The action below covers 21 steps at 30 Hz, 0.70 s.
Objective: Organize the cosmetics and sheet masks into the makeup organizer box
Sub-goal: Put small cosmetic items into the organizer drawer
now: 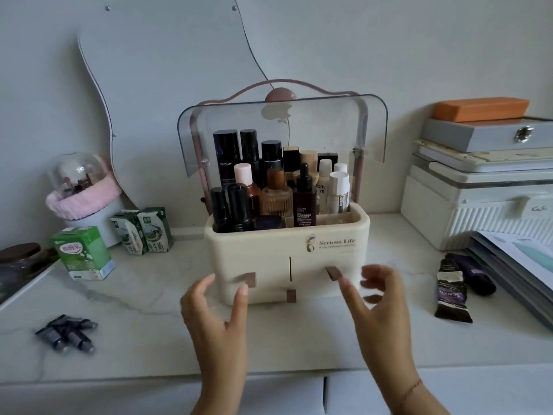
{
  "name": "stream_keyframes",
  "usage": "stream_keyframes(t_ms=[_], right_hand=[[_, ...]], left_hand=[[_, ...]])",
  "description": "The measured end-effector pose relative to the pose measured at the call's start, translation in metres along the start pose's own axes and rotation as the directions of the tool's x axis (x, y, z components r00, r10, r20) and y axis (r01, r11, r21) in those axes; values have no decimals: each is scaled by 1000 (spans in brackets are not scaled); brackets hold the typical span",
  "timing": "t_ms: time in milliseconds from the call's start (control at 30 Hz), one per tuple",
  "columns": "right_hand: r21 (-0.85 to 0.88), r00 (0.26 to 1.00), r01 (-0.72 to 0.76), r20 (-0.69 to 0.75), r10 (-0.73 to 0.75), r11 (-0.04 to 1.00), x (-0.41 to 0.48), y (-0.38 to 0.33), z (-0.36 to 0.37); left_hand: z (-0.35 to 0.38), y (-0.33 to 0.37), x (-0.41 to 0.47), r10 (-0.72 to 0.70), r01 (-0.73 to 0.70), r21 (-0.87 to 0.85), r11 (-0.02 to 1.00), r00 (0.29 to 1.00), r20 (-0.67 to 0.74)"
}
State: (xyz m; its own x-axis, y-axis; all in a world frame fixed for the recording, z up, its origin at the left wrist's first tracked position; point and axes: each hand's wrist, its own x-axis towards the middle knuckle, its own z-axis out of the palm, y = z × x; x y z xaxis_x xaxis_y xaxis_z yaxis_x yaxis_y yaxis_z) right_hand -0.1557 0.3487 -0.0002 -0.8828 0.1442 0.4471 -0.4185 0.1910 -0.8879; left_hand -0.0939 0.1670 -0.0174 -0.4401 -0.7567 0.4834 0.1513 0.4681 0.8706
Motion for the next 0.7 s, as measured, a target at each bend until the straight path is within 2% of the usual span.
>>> stream_keyframes(t_ms=[67,100,200,267,500,700], right_hand=[[29,995,-64,85,61,998,-12,2,12],[47,987,-104,132,97,993,-16,1,19],[91,948,-215,259,185,972,-24,-2,38],[56,940,-191,299,166,980,-30,-1,47],[-9,907,-126,404,119,992,-30,5,44],[110,887,-206,441,138,972,-29,5,32]], left_hand=[[1,-3,2,-281,291,-134,947,955,92],[2,-3,5,-346,368,-162,916,927,146],[7,0,14,-436,497,-179,849,851,292],[11,4,17,-477,567,-249,785,810,341],[0,16,6,-474,585,-371,721,807,352],[-29,27,-26,-422,553,-409,726,828,370]])
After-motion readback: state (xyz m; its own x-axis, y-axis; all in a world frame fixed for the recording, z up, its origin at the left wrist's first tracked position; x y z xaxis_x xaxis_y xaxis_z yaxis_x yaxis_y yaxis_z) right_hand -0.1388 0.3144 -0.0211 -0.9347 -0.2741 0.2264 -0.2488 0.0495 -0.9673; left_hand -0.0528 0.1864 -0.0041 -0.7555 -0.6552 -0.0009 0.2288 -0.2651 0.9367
